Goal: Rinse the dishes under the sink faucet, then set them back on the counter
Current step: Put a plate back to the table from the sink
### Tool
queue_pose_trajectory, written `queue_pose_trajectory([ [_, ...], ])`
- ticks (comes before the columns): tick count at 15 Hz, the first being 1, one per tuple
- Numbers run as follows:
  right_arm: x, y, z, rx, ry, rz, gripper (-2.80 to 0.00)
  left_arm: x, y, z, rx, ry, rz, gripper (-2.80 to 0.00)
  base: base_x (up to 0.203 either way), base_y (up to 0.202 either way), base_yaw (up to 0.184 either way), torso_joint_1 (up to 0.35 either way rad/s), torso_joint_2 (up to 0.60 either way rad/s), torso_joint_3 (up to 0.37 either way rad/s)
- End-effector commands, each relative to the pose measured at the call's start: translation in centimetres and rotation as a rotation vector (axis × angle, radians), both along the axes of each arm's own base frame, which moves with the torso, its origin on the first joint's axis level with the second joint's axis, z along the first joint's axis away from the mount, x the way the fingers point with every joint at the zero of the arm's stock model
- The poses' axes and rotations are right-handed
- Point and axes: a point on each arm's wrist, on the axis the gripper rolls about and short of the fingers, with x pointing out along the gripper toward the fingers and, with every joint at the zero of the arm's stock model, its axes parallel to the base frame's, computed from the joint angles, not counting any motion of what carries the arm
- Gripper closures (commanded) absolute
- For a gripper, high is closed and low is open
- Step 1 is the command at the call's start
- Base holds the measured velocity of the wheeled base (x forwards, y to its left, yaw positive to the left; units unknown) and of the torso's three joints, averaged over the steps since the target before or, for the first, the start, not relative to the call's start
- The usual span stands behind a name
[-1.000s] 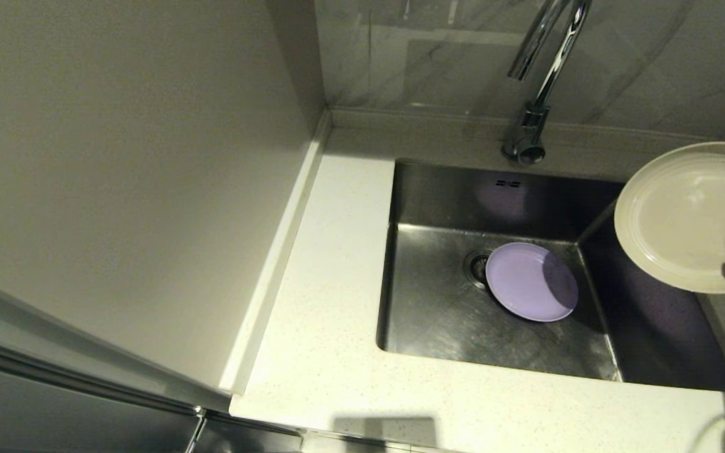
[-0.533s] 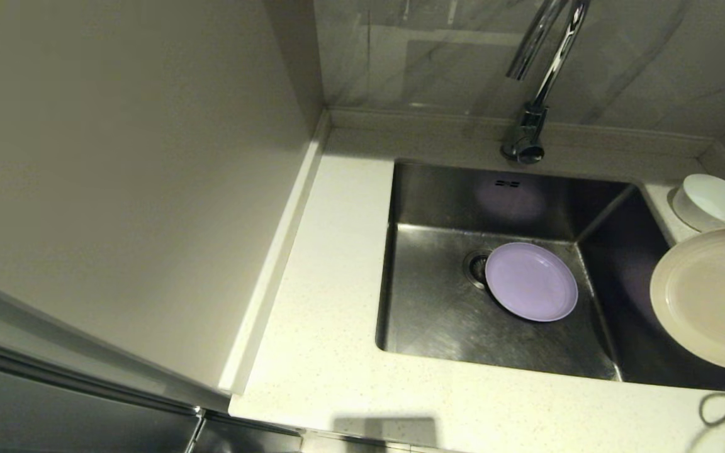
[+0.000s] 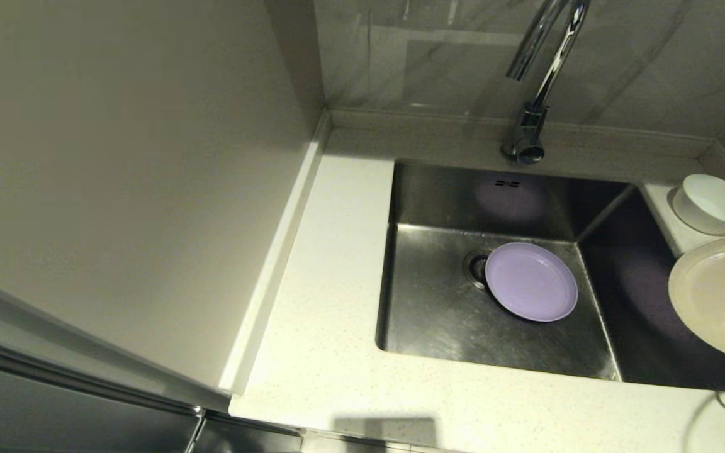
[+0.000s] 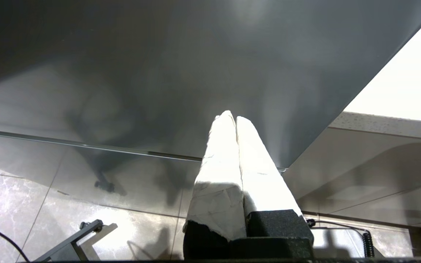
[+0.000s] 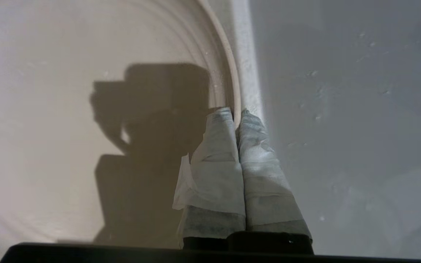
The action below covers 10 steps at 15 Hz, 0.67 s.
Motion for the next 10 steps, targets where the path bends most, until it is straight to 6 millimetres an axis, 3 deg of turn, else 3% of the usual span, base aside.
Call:
queue_pose_trajectory([
  [1,1.3,-1.3,-0.8,0.016,0.024,-0.007,0.0,0.0,0.0,0.0,0.0,-0.003,0.0,0.0,0.0,0.0,0.0,0.0,0.0,0.0],
  [8,2.6,-2.8,-1.5,0.007,0.058,-0.063,0.0,0.0,0.0,0.0,0.0,-0.003,0.0,0.0,0.0,0.0,0.0,0.0,0.0,0.0],
  [9,2.8,-2.9,-1.5,0.004,0.055,-0.065,-2.8,0.0,0.0,0.0,0.0,-0.003,0.0,0.0,0.0,0.0,0.0,0.0,0.0,0.0],
  [10,2.9,-3.1,-1.1,-0.002,0.045,-0.067,-2.8,0.0,0.0,0.0,0.0,-0.003,0.0,0.0,0.0,0.0,0.0,0.0,0.0,0.0],
])
